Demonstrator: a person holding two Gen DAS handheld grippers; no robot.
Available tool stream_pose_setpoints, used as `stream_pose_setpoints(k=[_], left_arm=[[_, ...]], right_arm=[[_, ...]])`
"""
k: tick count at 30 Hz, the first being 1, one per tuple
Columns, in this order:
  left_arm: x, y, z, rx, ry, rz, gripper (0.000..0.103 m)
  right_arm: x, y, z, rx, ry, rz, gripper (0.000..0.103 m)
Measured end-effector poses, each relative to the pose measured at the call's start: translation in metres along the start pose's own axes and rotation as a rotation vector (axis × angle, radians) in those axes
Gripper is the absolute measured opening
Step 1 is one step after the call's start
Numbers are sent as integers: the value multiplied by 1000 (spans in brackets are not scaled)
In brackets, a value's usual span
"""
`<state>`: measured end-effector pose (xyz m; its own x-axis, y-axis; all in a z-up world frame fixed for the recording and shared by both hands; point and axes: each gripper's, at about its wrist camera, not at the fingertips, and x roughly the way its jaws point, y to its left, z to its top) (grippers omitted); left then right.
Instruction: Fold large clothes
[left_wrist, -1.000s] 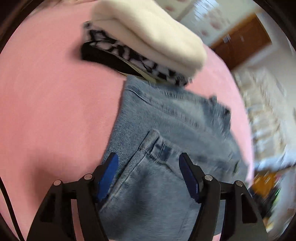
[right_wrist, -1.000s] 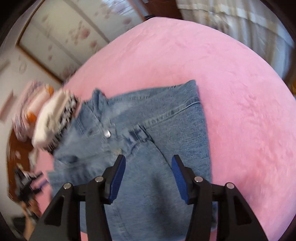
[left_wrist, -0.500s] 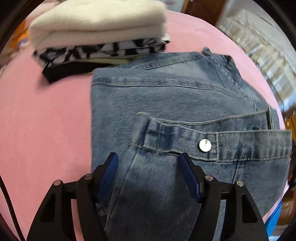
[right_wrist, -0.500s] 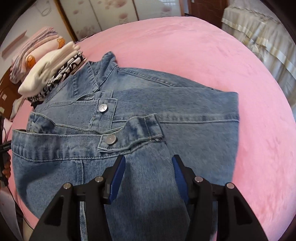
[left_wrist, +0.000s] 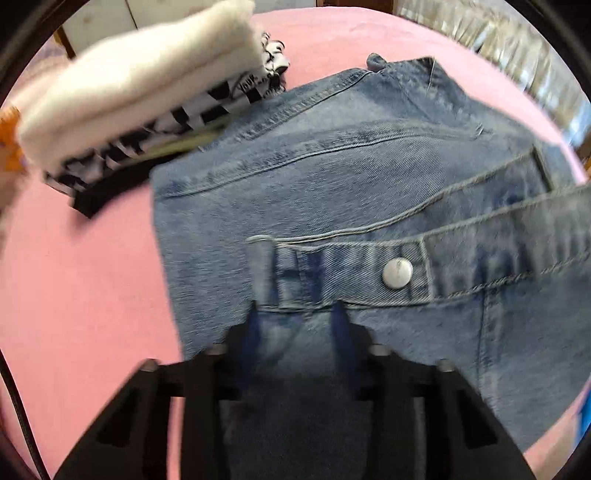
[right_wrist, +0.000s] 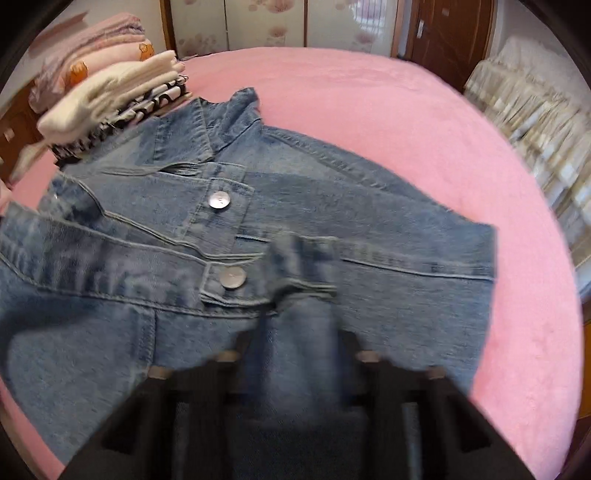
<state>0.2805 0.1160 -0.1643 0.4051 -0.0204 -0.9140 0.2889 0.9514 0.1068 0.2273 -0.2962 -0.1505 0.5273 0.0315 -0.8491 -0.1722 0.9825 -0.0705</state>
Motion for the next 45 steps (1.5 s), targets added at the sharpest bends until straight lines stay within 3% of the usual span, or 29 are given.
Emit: stream_pose_setpoints(k=[1,2,3,8,12,16,22,27,31,34,37,41,43,45], left_arm=[[-1,-2,-2,1,-2,29,16],[-4,-2,-6,-13,-8,54,5],[-7,-1,-9,-25,-15,69,5],[-50,2,-31,-117,-188,228,3],[-93,-1,-40,-187,-351,294,3],[-122,-16,-35,-188,-495,386,3],[-147,-9,-10,-243,-595,442,3],[-132,15,38,-333,-583,417,3],[-88,26,87,-388,-544,417,3],[-42,30,115,-412,-499,502,0],[11,49,121,-475,-364,514,0],[33,65,116,-508,-320,438,5],[33,64,117,-467,-320,394,13],[25,55,118,-361,-347,382,31]], right_arm=[[-4,1,-3,1,-10,-17,10],[-8,2,-5,1,-19,-33,6],[-13,3,-7,3,-30,-49,5],[-59,0,-15,60,-147,-156,3],[-102,-16,-16,145,-253,-161,3],[-135,-12,-10,132,-355,-199,3],[-158,-14,13,160,-477,-240,3],[-140,-42,47,247,-492,-231,3],[-84,-63,78,311,-409,-232,3],[-8,-78,95,357,-245,-242,4],[63,-95,90,459,-16,-195,9],[62,-105,82,491,-39,-124,15],[55,-106,83,459,-43,-103,22],[41,-104,84,417,-63,-83,32]])
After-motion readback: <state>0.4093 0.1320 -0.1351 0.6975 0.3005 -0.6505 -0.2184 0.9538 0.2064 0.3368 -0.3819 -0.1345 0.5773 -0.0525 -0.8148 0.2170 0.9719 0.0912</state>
